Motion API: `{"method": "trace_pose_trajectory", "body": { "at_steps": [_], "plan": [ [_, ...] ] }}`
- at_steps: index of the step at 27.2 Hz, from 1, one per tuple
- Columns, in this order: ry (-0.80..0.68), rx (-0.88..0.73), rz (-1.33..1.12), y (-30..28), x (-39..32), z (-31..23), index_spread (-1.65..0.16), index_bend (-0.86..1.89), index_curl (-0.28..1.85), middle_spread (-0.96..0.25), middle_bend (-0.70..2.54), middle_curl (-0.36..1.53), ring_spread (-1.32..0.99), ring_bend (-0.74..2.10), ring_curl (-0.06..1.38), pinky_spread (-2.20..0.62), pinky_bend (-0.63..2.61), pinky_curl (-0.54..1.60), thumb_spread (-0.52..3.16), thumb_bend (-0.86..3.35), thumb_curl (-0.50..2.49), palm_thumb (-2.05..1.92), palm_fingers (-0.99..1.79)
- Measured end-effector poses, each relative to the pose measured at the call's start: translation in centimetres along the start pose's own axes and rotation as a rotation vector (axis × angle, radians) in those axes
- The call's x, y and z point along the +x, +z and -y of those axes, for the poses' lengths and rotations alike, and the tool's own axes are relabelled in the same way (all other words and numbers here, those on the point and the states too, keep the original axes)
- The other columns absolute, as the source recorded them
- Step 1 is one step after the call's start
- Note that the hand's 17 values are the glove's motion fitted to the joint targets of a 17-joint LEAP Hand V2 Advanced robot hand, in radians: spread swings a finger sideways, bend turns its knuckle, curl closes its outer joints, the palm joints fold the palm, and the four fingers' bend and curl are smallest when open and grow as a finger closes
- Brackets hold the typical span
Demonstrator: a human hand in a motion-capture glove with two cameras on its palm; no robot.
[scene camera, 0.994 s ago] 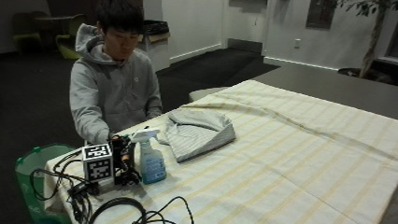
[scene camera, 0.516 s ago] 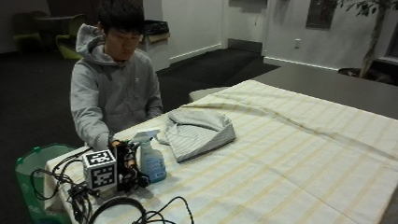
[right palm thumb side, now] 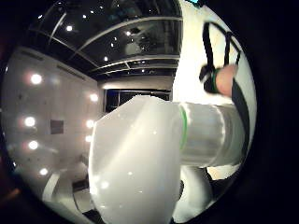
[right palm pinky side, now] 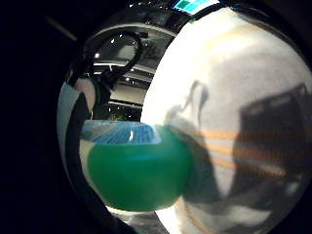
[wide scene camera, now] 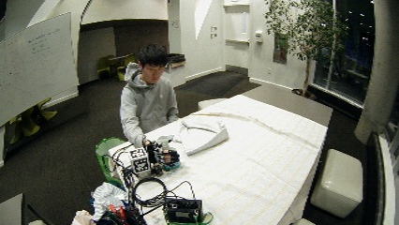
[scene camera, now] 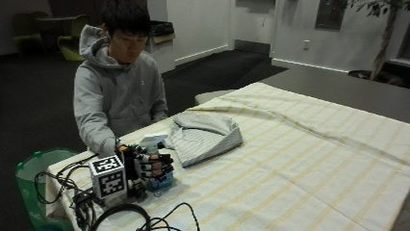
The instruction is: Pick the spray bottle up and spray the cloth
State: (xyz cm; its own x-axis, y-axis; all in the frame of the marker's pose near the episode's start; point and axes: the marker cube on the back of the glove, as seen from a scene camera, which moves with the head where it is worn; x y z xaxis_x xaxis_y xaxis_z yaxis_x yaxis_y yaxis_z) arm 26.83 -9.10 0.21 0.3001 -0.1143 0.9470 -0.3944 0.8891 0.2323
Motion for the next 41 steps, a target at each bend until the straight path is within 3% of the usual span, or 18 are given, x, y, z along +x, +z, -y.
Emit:
{"method": "trace_pose_trajectory", "body": {
  "at_steps": [5, 20, 29, 35, 41],
  "plan": [
    [-0.012, -0.022, -0.027, 0.4, -0.5, 0.5, -0.25, 0.43, 0.35, -0.11, 0.42, 0.39, -0.16, 0.53, 0.33, -0.07, 0.35, 0.31, 0.71, 0.04, 0.43, 0.9, 1.23],
    [-0.035, -0.05, -0.001, 2.0, -1.0, 0.8, -0.23, 0.38, 0.42, -0.14, 0.49, 0.44, -0.2, 0.47, 0.36, -0.18, 0.29, 0.33, 0.47, -0.02, 0.56, 1.0, 1.29],
    [-0.066, 0.035, -0.013, 2.5, -1.3, 0.3, -0.21, 0.38, 0.46, -0.12, 0.49, 0.45, -0.2, 0.45, 0.38, -0.25, 0.32, 0.35, 0.36, -0.03, 0.61, 1.0, 1.32],
    [-0.11, 0.024, -0.129, 2.9, -3.3, -0.3, -0.19, 0.37, 0.48, -0.11, 0.48, 0.45, -0.2, 0.44, 0.39, -0.29, 0.38, 0.38, 0.29, -0.04, 0.63, 0.99, 1.36],
    [-0.187, -0.141, -0.377, 4.7, -8.3, -1.1, -0.18, 0.4, 0.49, -0.1, 0.48, 0.45, -0.19, 0.45, 0.4, -0.31, 0.41, 0.39, 0.2, -0.04, 0.66, 0.98, 1.4]
  ]
}}
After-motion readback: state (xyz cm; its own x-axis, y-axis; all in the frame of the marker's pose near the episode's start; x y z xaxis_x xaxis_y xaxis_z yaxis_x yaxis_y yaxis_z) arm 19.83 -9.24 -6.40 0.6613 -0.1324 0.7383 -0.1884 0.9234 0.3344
